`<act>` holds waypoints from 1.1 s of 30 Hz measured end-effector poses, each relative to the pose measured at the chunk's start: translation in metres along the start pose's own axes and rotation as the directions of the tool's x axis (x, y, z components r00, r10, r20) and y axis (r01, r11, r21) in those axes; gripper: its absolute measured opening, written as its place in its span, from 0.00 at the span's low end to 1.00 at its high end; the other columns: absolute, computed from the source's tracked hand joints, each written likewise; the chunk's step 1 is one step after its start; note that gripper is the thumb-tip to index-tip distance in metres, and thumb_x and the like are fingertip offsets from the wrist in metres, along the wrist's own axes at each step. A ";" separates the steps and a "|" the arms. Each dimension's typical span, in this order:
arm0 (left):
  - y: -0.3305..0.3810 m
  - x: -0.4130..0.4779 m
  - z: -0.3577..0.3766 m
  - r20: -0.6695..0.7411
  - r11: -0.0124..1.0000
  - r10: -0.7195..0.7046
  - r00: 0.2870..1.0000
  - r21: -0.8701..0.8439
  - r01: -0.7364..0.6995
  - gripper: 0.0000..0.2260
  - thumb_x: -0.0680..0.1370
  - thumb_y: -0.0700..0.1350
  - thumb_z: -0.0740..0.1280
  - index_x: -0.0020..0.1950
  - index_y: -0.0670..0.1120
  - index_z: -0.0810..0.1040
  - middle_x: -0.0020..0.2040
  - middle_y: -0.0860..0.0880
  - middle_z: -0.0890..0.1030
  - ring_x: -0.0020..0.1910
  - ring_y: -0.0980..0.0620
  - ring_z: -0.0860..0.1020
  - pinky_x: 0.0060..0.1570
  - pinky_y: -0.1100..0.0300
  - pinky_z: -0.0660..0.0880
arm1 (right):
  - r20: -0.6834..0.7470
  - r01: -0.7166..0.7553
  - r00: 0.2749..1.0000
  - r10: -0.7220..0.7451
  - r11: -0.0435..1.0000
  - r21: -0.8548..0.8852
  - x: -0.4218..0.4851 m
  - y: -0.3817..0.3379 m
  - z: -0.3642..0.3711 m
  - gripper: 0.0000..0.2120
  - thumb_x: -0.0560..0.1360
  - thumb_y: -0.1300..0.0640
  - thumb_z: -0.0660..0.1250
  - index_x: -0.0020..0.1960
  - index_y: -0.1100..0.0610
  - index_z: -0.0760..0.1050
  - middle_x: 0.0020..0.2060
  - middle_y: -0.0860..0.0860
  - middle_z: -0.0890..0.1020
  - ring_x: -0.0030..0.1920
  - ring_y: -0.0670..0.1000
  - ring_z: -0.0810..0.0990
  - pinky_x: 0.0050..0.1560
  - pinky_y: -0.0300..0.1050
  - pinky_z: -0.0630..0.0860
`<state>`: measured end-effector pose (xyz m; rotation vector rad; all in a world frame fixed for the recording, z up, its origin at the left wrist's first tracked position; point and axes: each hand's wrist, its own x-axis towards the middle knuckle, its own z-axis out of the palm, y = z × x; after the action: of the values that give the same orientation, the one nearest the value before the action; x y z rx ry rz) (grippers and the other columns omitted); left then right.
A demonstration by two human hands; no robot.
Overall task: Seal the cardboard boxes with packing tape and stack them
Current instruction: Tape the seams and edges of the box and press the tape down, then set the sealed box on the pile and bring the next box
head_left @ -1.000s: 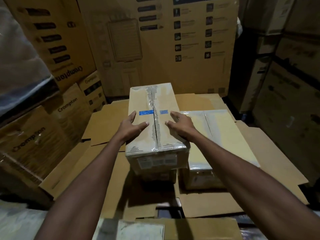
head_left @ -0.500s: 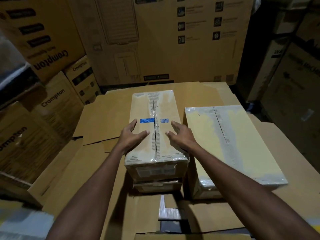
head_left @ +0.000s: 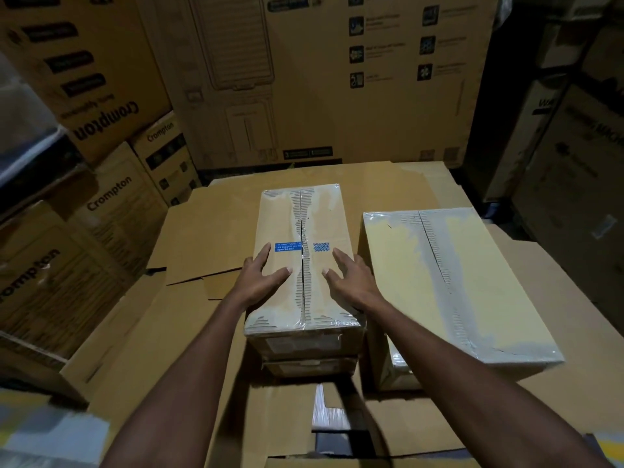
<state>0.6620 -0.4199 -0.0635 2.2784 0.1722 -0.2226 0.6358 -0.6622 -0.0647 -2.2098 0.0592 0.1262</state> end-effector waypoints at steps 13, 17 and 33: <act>0.057 -0.139 0.051 -0.325 0.892 0.295 0.899 0.431 -0.137 0.22 0.80 0.55 0.66 0.71 0.44 0.78 0.73 0.43 0.74 0.72 0.44 0.69 0.71 0.45 0.63 | -0.173 0.021 0.982 -0.069 0.964 -0.266 -0.127 0.032 -0.080 0.24 0.82 0.47 0.65 0.74 0.57 0.74 0.74 0.59 0.73 0.72 0.60 0.72 0.71 0.55 0.70; 0.069 -0.259 0.086 -0.373 0.936 0.288 0.882 0.302 -0.178 0.15 0.79 0.53 0.68 0.56 0.44 0.86 0.50 0.44 0.86 0.48 0.44 0.83 0.48 0.53 0.79 | -0.297 -0.069 0.955 -0.002 0.971 -0.229 -0.235 0.065 -0.118 0.22 0.80 0.47 0.68 0.69 0.57 0.79 0.67 0.58 0.81 0.66 0.61 0.78 0.66 0.54 0.75; 0.053 -0.619 0.275 -0.058 0.969 0.239 0.969 -0.057 -0.242 0.15 0.79 0.49 0.71 0.63 0.44 0.83 0.55 0.48 0.86 0.48 0.56 0.80 0.47 0.65 0.73 | -0.419 -0.227 0.895 0.150 0.964 -0.139 -0.655 0.237 -0.195 0.17 0.81 0.50 0.70 0.63 0.60 0.83 0.60 0.56 0.85 0.61 0.58 0.82 0.59 0.50 0.76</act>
<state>0.0405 -0.6940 -0.0689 2.2177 -0.0708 -0.0312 -0.0219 -0.9624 -0.0636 -2.3795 0.5149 -0.2330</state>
